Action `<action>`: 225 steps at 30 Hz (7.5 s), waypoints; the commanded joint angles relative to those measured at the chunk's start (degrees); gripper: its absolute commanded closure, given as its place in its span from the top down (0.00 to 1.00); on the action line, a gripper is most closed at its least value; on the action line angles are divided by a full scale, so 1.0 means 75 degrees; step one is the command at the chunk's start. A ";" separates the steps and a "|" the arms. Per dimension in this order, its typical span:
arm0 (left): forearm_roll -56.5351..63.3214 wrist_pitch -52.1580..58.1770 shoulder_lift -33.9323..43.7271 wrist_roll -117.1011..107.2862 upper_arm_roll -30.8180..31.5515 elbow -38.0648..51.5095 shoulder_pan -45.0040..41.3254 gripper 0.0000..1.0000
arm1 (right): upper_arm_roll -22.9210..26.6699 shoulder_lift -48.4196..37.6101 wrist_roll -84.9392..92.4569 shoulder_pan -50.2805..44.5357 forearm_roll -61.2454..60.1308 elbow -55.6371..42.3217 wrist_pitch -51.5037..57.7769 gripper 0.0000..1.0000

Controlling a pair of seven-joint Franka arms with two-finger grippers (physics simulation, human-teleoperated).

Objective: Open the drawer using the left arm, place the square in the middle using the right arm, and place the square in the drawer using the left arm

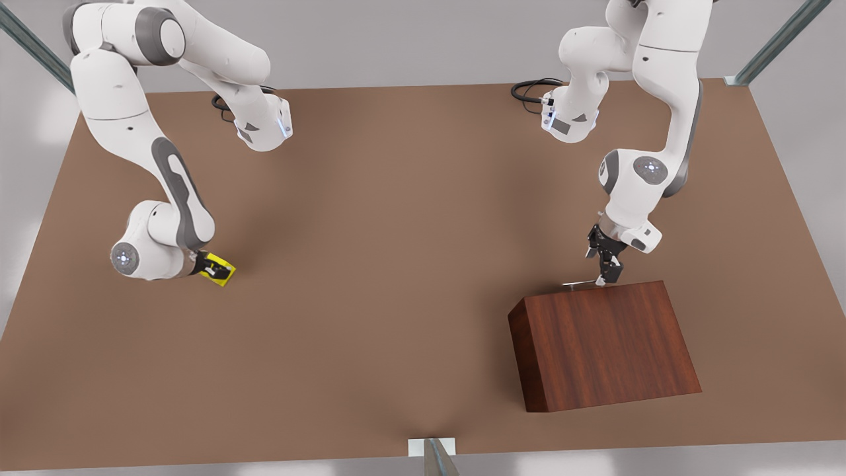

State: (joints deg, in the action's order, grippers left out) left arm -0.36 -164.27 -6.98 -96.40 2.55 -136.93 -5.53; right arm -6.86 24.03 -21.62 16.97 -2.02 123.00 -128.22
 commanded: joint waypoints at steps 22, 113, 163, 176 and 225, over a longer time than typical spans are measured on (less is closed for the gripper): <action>-0.0011 0.0059 -0.0194 -0.0143 0.0152 0.0094 -0.0072 1.00 | -0.0023 0.0218 0.0000 -0.0094 0.0516 -0.0228 -0.0494 0.65; 0.0317 0.4125 0.0990 -0.1818 0.0715 0.0070 -0.0411 1.00 | 0.0317 -0.1435 0.1922 -0.2227 0.0574 -0.5771 0.4721 1.00; 0.1465 0.5965 -0.1495 1.3111 0.3715 0.2590 -0.1244 1.00 | 0.0106 -0.1424 0.1781 -0.2309 0.0609 -0.5970 0.4968 1.00; 0.1665 0.4348 -0.1940 1.3111 0.3434 0.1758 -0.1255 1.00 | 0.0117 -0.1447 0.1781 -0.2297 0.0598 -0.5982 0.5073 1.00; 0.1114 0.6972 -0.1483 1.1998 0.2789 0.3503 -0.1630 0.67 | 0.0176 -0.1482 0.1875 -0.2215 0.0586 -0.5982 0.5120 1.00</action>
State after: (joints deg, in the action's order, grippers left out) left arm 11.00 -110.02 -17.72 -7.41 23.46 -109.13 -17.72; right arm -5.54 12.92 -7.48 0.32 2.42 78.14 -89.83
